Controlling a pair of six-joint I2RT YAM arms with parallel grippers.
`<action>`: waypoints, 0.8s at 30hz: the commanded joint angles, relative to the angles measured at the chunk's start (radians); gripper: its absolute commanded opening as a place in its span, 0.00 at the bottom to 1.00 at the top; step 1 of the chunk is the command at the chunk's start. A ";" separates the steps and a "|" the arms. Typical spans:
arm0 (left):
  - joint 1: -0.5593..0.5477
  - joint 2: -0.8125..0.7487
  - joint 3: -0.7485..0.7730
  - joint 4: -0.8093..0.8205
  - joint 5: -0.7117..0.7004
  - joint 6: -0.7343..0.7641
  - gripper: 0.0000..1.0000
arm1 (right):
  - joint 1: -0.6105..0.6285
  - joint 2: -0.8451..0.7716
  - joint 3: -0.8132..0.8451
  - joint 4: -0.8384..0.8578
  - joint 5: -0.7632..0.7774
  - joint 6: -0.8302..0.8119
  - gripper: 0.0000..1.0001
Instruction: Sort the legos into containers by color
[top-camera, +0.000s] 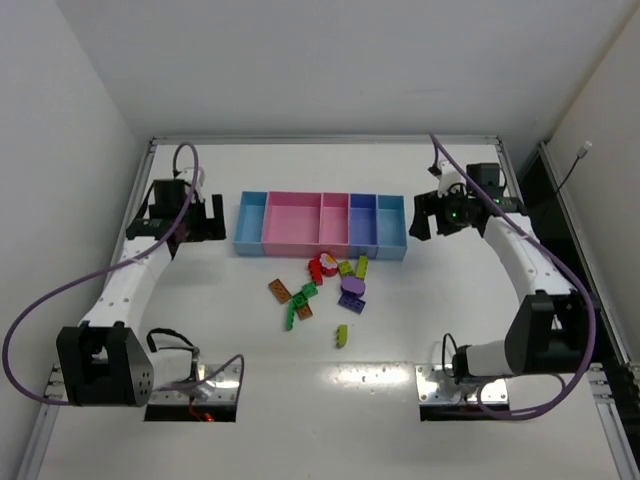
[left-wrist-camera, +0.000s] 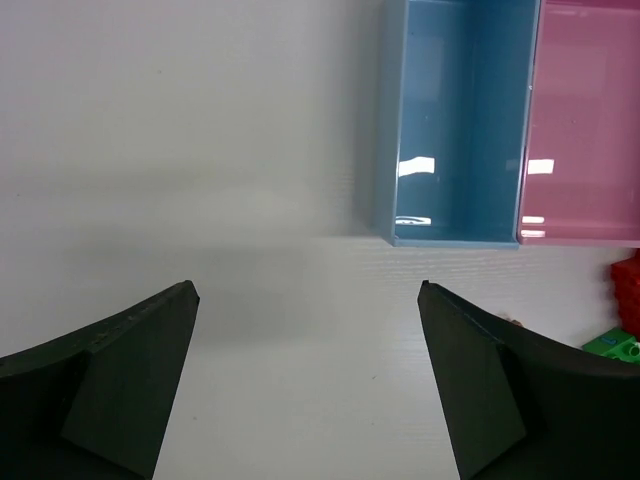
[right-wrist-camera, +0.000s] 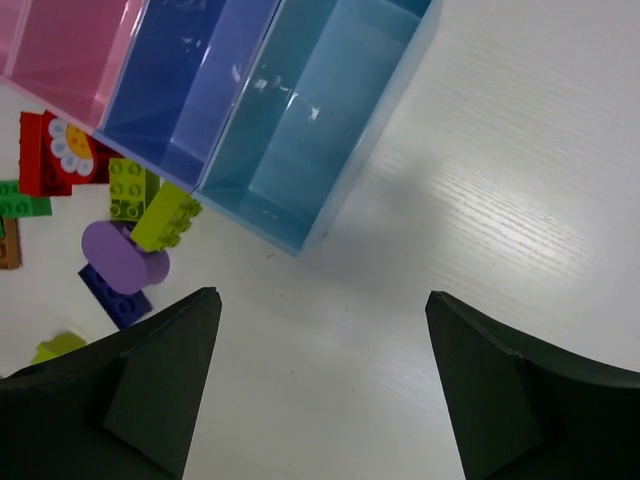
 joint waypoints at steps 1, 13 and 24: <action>0.003 -0.012 -0.007 0.028 -0.006 -0.016 0.99 | 0.021 -0.059 -0.002 -0.038 -0.086 -0.084 0.86; 0.013 -0.112 -0.037 0.077 0.239 0.111 0.99 | 0.366 -0.105 0.017 -0.262 -0.111 -0.511 0.77; 0.013 -0.104 0.004 0.053 0.296 0.180 0.99 | 0.608 0.064 0.112 -0.386 -0.135 -0.756 0.64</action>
